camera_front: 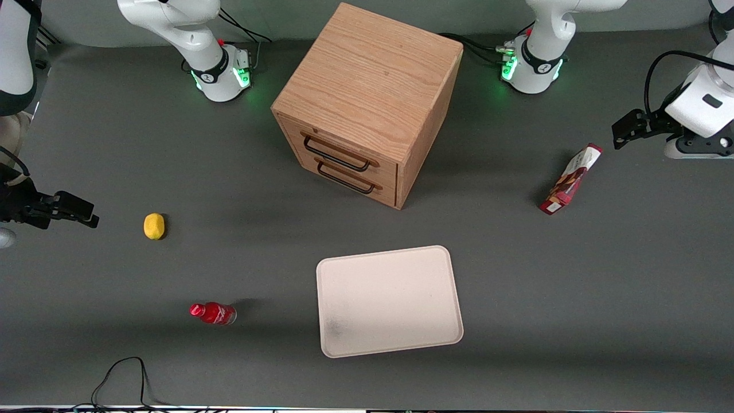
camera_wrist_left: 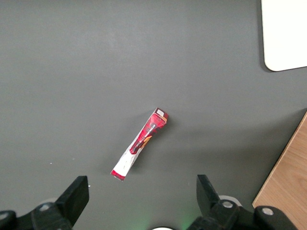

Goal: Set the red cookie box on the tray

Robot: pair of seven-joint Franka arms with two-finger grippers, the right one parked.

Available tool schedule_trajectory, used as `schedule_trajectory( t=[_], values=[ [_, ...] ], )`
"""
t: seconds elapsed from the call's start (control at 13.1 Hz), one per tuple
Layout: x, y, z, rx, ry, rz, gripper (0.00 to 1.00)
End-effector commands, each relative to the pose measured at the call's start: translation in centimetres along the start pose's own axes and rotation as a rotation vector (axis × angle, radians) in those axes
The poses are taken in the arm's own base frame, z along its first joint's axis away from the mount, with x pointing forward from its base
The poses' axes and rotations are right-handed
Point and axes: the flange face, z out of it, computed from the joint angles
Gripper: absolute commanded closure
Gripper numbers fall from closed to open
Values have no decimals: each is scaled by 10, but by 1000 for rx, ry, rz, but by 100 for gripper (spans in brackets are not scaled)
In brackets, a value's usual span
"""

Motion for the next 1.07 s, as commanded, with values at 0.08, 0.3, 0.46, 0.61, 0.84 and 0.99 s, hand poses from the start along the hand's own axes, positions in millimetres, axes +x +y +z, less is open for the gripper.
schedule_trajectory(
  t=[0.08, 0.3, 0.46, 0.61, 0.84, 0.99],
  values=[
    [2, -3, -11, -13, -2, 24, 0],
    [11, -5, 6, -6, -34, 73, 0],
    [8, -5, 29, 7, -103, 87, 0],
    [6, -14, 65, 6, -142, 270, 1],
    [3, -40, 133, -14, -119, 387, 1],
    [-10, -57, 192, -25, -88, 436, 1]
  ],
)
